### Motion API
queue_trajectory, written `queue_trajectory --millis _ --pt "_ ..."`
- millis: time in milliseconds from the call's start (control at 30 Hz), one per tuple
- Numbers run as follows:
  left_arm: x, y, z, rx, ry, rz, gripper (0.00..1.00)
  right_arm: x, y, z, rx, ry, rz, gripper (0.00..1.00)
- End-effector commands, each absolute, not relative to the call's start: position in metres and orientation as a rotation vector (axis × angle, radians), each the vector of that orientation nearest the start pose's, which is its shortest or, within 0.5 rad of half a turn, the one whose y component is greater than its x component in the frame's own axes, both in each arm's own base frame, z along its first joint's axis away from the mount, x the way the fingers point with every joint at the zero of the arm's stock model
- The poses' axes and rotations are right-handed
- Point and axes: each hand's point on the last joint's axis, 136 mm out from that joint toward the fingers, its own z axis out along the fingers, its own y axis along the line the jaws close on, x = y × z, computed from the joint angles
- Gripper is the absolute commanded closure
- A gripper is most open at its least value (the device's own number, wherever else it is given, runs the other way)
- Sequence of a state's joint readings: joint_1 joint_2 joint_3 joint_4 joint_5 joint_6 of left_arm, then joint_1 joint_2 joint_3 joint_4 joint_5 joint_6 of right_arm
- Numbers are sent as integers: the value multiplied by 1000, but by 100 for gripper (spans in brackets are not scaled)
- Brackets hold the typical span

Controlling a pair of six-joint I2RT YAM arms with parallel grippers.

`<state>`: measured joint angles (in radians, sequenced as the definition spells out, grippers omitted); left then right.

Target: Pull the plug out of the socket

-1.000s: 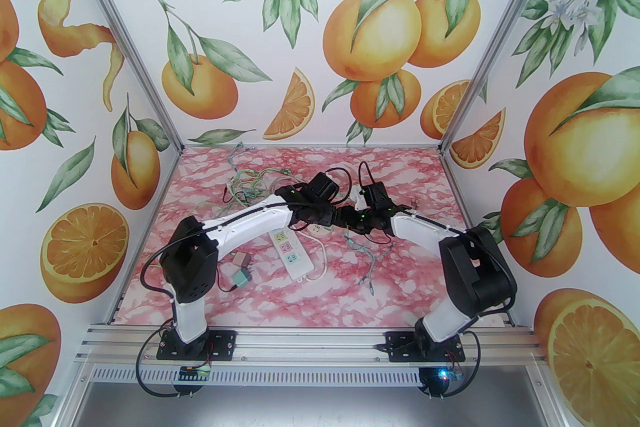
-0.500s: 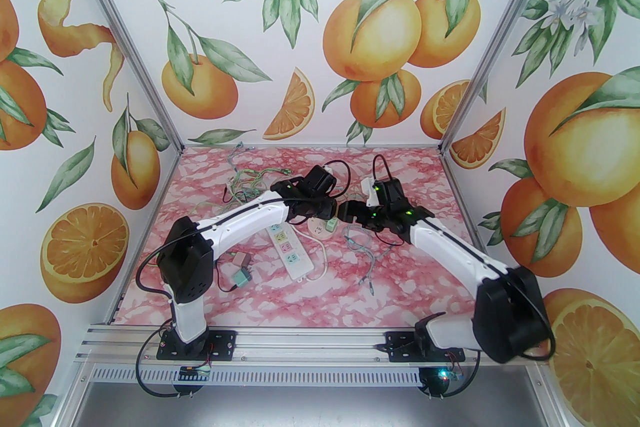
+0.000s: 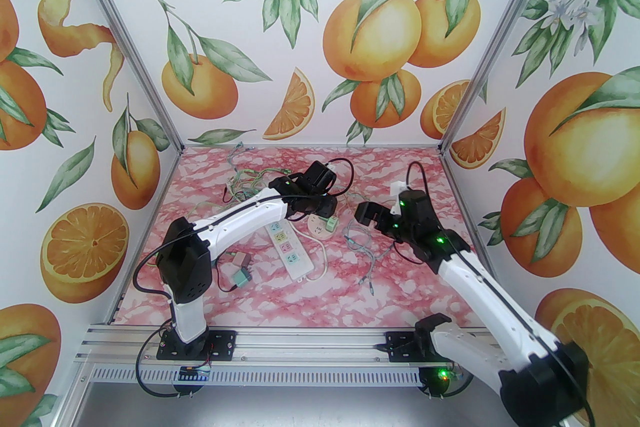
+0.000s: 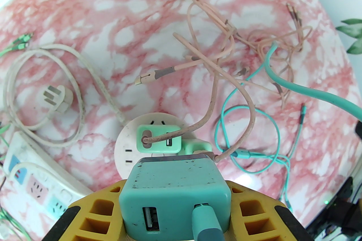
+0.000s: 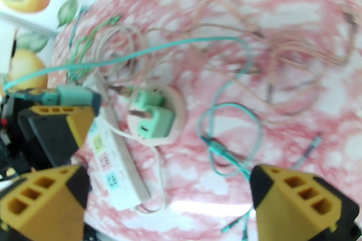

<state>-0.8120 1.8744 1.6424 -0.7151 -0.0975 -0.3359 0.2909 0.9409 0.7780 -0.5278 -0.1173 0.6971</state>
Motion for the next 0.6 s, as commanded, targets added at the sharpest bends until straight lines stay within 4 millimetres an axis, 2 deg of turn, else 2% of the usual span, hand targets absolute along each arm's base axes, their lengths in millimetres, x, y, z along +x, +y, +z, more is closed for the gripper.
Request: queue_trajectory --millis 0,67,267,467,567 --pt "351 -348 206 570 2411 -356 75 275 83 176 521 2328 542 0" --pt "343 -353 214 561 2395 -279 75 269 68 170 547 2327 522 0" --pt "321 -361 218 540 2392 -196 75 275 61 162 521 2359 528 0" --pt "295 -359 207 504 2420 -125 75 284 52 154 542 2377 508 0" --pt "280 -354 190 491 2427 -30 75 286 44 151 572 2387 474 0"
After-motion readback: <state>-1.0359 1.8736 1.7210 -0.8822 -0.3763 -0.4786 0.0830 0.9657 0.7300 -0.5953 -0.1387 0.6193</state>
